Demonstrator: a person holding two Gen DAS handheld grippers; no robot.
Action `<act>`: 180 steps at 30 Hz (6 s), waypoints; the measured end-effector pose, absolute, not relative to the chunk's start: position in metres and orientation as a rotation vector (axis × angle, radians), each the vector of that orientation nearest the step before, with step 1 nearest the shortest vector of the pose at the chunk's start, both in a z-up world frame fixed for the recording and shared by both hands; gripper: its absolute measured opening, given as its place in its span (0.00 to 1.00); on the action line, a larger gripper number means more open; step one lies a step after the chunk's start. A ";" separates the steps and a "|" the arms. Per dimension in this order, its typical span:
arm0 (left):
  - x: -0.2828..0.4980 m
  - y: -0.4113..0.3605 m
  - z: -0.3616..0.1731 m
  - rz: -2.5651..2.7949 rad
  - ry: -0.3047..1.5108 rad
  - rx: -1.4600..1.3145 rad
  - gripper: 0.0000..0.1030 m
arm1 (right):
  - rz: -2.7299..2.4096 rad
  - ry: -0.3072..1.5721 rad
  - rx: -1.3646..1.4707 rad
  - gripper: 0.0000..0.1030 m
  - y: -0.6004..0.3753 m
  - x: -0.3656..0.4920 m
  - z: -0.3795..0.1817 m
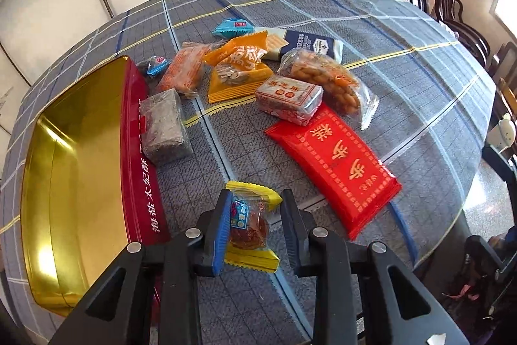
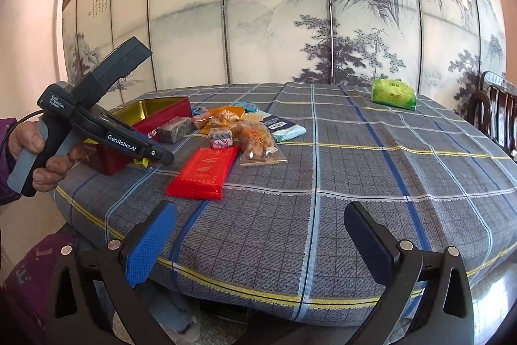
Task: Organize snacks
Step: 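Carry the yellow-wrapped cake into the tin and open the left gripper while the right gripper grasps the red packet, then lower the red packet into the tin and open the right gripper, then grasp the clear bag of dark tea with the right gripper and lift it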
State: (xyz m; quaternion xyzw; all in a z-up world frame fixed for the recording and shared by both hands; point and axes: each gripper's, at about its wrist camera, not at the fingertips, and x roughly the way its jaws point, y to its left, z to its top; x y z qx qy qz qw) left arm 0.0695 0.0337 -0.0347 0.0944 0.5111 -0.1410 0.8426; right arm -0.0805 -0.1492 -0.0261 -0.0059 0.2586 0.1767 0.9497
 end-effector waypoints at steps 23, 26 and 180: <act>0.012 0.079 0.037 -0.209 0.895 0.015 0.24 | 0.512 0.910 -0.049 0.75 -0.050 0.025 -0.021; 0.011 0.085 0.040 -0.195 0.880 0.007 0.24 | 0.484 0.966 -0.078 0.63 -0.041 0.035 -0.030; 0.131 -0.009 0.005 -0.357 1.155 -0.267 0.91 | 0.335 0.893 0.039 0.59 -0.289 0.122 -0.044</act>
